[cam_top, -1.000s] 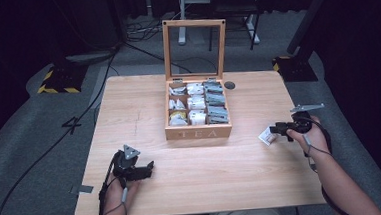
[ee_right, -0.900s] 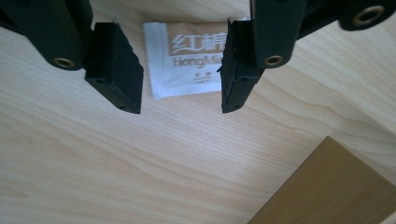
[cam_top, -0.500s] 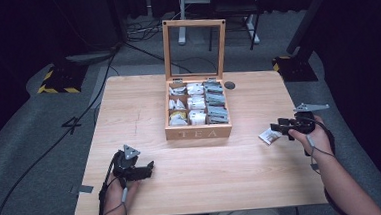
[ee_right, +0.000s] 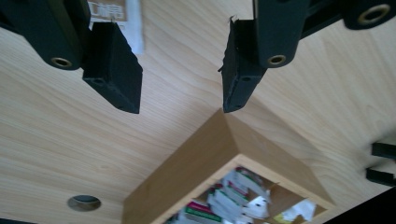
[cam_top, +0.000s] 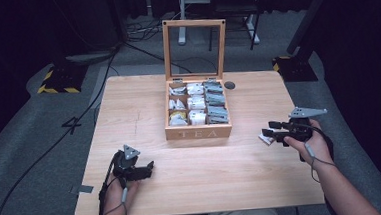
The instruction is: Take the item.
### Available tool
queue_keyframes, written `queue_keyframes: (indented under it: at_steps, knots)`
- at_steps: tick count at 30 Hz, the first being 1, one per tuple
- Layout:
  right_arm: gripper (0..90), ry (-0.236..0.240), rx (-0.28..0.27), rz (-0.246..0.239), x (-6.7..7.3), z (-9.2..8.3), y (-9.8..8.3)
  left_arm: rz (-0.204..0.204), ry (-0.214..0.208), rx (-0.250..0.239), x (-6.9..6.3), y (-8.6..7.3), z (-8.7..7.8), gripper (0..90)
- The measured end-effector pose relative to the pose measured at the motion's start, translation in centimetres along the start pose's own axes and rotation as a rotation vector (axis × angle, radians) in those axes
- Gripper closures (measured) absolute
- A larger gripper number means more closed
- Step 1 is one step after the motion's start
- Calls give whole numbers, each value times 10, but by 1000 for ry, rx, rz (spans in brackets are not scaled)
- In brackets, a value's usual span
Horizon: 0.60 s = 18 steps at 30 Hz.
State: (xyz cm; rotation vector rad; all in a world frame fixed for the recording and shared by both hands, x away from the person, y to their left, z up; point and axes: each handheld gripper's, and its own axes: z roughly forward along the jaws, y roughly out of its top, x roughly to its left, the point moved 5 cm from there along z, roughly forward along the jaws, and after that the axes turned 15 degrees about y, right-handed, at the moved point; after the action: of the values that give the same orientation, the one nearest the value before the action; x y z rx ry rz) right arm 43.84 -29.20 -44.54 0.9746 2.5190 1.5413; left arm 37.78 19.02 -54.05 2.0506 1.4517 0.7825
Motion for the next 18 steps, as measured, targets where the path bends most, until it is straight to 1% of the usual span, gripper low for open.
queue_keyframes:
  at_steps: [3, 4, 5, 8, 14, 18]
  knots:
    - [485, 28, -7, -14, 15, 3, -1, 0, 0, 0, 0, 0, 0, 146]
    - [485, 28, -7, -14, 15, 3, -1, 0, 0, 0, 0, 0, 0, 146]
    - [481, 48, -6, -27, 23, 5, -4, 0, 0, 0, 0, 0, 0, 146]
    - [479, 66, 1, -38, 34, 7, -8, 0, 0, 0, 0, 0, 0, 146]
    - [479, 88, 8, -53, 48, 12, -18, 0, 0, 0, 0, 0, 0, 146]
    - [480, 98, -2, -59, 52, 18, -28, 0, 0, 0, 0, 0, 0, 146]
